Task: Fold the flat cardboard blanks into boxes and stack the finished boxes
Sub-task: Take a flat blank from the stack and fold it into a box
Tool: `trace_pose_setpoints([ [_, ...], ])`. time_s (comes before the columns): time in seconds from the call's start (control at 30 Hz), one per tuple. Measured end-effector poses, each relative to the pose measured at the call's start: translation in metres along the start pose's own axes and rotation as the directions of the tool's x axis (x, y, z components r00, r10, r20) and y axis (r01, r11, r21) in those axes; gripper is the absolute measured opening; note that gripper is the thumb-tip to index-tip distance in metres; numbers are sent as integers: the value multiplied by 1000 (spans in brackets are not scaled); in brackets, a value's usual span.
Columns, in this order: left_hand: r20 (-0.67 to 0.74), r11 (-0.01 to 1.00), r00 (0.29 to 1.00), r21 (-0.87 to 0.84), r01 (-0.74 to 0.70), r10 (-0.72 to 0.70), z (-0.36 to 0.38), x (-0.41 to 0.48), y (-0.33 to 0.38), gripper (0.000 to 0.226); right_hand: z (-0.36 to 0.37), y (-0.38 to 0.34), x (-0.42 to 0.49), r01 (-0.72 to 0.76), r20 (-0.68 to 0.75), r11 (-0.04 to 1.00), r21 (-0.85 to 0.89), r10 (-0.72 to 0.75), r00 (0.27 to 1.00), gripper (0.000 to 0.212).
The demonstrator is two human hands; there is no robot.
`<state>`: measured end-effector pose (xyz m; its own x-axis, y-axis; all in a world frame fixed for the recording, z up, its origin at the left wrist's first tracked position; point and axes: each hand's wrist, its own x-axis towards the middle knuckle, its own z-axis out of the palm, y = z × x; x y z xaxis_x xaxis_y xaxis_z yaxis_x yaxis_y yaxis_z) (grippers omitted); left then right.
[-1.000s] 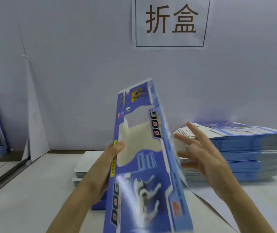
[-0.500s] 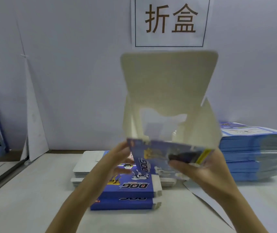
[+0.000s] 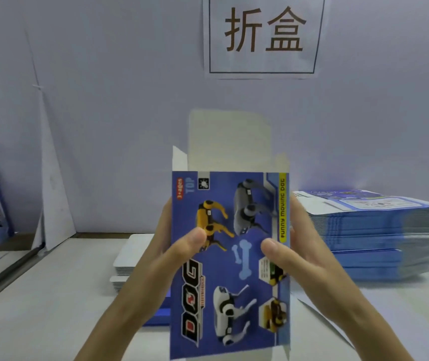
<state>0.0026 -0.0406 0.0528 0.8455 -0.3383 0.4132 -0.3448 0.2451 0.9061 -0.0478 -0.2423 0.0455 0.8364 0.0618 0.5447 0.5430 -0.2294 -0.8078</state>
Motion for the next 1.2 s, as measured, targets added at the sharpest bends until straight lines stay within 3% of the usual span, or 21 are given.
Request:
trace_pose_setpoints([
  [0.1,-11,995,999,-87,-38,37,-6,-6,-4,131,-2,0,-2,129,-91,991,-21,-130,987,85],
  [0.2,8,994,999,-93,52,-52,-2,-6,-4,127,-6,-2,-4,216,-90,970,-111,-226,970,85],
  [0.4,-28,997,999,-68,37,-39,-3,-8,-9,118,-6,-7,-5,358,-71,895,-266,-388,919,82],
  [0.57,31,998,998,15,61,-62,-7,-11,-14,134,-9,-3,-2,399,-26,852,-339,-432,901,60],
  [0.73,1,998,998,9,66,-66,-2,-10,-19,130,-5,4,0,443,-19,756,-482,-515,857,24],
  [1.0,-8,999,999,-43,32,-33,2,-13,-17,122,-2,5,0,450,-81,755,-476,-548,833,28],
  [1.13,8,999,1000,-36,10,-9,5,-14,-15,113,-3,6,0,446,-96,703,-554,-586,805,59],
  [1.2,-5,999,1000,-31,30,-30,6,-15,-14,123,-4,5,0,447,-99,722,-528,-575,812,47],
])
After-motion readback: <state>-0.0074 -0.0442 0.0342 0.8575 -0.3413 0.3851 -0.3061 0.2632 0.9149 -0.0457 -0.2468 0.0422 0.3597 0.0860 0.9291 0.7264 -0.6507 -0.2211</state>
